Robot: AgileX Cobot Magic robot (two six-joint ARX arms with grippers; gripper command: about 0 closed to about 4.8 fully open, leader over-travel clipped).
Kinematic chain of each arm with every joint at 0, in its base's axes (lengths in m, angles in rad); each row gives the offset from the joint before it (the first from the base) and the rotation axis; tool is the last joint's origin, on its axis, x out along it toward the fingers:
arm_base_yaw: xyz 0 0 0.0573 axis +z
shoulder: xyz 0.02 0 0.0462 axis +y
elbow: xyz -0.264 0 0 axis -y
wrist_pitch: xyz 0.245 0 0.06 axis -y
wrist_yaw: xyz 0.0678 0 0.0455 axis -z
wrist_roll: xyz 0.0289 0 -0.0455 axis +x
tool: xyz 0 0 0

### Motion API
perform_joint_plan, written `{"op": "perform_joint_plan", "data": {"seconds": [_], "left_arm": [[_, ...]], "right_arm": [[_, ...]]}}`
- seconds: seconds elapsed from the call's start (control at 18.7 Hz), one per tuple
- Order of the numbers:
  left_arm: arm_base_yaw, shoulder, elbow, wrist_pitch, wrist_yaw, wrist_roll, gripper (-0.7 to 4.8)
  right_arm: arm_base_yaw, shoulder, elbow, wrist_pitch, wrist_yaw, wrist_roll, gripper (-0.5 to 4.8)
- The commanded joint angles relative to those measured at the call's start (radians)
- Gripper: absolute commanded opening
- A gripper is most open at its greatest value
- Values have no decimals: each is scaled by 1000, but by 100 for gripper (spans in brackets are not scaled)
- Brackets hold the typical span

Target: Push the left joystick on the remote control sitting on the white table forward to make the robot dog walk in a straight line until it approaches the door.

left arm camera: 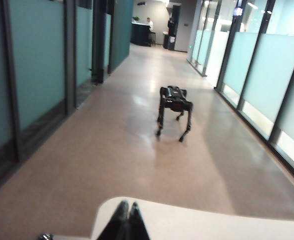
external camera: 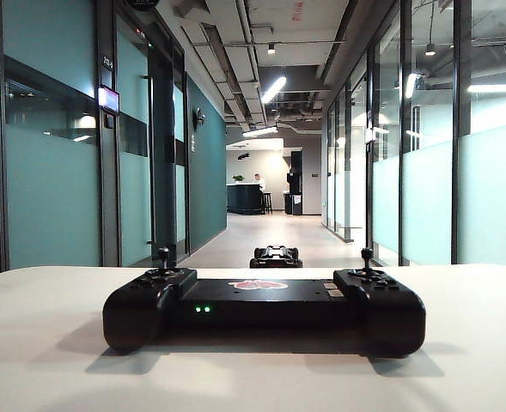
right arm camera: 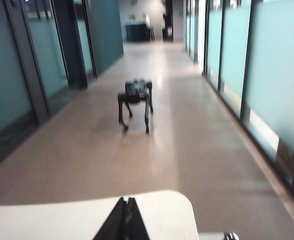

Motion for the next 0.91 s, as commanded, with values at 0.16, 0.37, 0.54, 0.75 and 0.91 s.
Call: {"op": "perform_joint_plan", "data": {"seconds": [0.16, 0.37, 0.54, 0.75, 0.91], "left_arm": [[-1, 237, 124, -2, 145, -66, -5], [-24, 405, 204, -5, 199, -65, -5], [-99, 506, 268, -1, 196, -60, -5], [-191, 591, 324, -19, 202, -59, -5], [-239, 628, 362, -60, 242, -58, -5]], "right_arm": [[1, 200, 181, -118, -2, 51, -6], [13, 370, 276, -193, -72, 103, -6], [68, 487, 368, -305, -69, 142, -6], [183, 610, 449, -351, -58, 148, -6], [284, 688, 492, -396, -21, 199, -6]]}}
